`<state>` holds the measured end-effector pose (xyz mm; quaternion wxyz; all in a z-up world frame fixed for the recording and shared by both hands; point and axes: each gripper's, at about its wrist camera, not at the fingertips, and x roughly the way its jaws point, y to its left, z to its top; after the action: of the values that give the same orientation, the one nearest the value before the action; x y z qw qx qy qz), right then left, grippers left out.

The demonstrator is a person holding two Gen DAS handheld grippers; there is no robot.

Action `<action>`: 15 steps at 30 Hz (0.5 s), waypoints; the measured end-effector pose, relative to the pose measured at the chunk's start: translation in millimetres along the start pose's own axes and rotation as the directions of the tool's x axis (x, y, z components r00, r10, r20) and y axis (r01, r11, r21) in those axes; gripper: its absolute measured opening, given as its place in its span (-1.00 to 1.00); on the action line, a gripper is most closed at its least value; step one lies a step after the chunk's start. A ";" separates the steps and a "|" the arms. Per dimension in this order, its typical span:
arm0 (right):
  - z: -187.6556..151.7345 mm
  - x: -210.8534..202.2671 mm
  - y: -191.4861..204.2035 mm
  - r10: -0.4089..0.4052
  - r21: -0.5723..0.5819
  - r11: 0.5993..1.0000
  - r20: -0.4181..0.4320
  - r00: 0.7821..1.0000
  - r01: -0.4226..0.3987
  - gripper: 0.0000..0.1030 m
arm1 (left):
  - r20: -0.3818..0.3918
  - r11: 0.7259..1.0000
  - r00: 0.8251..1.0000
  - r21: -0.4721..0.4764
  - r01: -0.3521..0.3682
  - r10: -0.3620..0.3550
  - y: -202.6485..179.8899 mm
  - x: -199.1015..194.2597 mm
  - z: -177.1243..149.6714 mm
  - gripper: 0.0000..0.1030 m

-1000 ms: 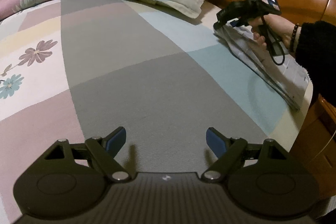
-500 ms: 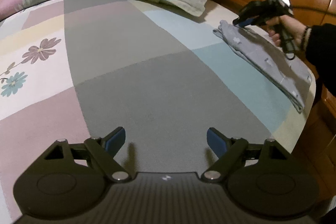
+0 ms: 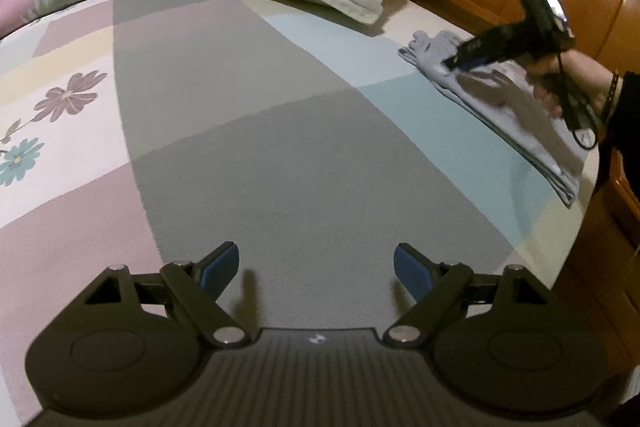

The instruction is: Fold clothes

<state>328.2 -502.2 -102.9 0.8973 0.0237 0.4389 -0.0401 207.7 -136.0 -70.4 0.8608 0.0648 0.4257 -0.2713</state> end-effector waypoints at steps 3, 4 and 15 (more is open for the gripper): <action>-15.5 -39.4 -9.4 0.048 0.037 0.998 0.061 0.997 -0.050 0.06 | 0.008 0.998 1.000 0.053 -0.016 0.015 -6.3 -5.6 -0.2 0.73; -22.4 -54.1 -14.1 0.059 0.055 0.996 0.084 0.995 -0.064 0.09 | 0.012 0.998 1.000 0.062 -0.020 0.019 -7.1 -7.4 -0.5 0.76; -160.2 -114.1 -27.0 -0.096 0.089 0.992 0.067 0.993 0.090 0.27 | 0.033 0.989 0.999 0.143 -0.030 0.026 -23.2 -18.9 -6.6 0.78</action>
<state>130.0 -510.7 -111.3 0.9076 0.0403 0.4054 -0.1015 181.7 -145.6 -57.2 0.8642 0.1284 0.3906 -0.2902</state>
